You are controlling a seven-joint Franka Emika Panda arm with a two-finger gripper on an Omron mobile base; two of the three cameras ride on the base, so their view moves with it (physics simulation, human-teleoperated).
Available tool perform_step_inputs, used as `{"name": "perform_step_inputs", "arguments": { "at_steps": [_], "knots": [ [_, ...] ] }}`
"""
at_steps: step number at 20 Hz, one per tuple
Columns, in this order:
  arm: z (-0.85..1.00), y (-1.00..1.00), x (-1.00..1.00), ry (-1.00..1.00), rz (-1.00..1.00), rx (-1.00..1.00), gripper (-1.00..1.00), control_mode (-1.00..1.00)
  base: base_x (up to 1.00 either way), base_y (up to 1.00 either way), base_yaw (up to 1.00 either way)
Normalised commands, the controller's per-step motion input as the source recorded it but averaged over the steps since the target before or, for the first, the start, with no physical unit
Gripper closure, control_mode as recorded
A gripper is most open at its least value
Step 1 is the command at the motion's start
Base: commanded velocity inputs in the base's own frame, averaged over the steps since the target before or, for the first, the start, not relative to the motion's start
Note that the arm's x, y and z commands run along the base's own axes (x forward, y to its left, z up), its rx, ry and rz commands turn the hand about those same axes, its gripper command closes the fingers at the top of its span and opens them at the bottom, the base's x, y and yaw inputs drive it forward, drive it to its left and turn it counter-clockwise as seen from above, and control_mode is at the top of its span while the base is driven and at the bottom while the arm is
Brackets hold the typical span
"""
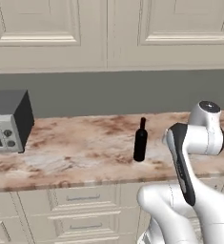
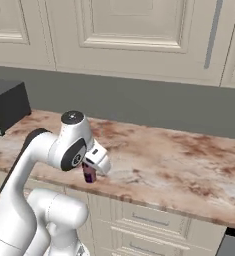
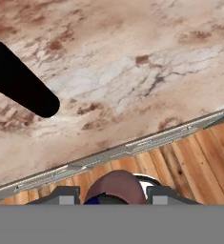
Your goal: There is a wine glass and glass cup on the dining counter. Place the wine bottle next to the wine glass and the juice bottle next to the glass cup.
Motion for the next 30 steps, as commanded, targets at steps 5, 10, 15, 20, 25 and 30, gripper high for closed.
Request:
{"name": "perform_step_inputs", "arguments": {
  "at_steps": [5, 10, 15, 20, 25, 30],
  "knots": [
    [0.0, 0.0, 0.0, 0.0, 0.0, 0.0, 1.0, 1.0, -0.21, 0.04, 0.89],
    [0.0, 0.0, 0.0, 0.0, 0.0, 0.0, 1.0, 1.0, -0.02, 0.0, 1.0],
    [0.0, 0.0, 0.0, 0.0, 0.0, 0.0, 1.0, 1.0, -0.02, 0.0, 1.0],
    [0.0, 0.0, 0.0, 0.0, 0.0, 0.0, 1.0, 1.0, -0.02, 0.0, 1.0],
    [0.0, 0.0, 0.0, 0.0, 0.0, 0.0, 1.0, 1.0, 0.0, 0.0, 1.0],
    [0.0, 0.0, 0.0, 0.0, 0.0, 0.0, 1.0, 1.0, 0.06, 0.0, 0.99]
  ]
}}
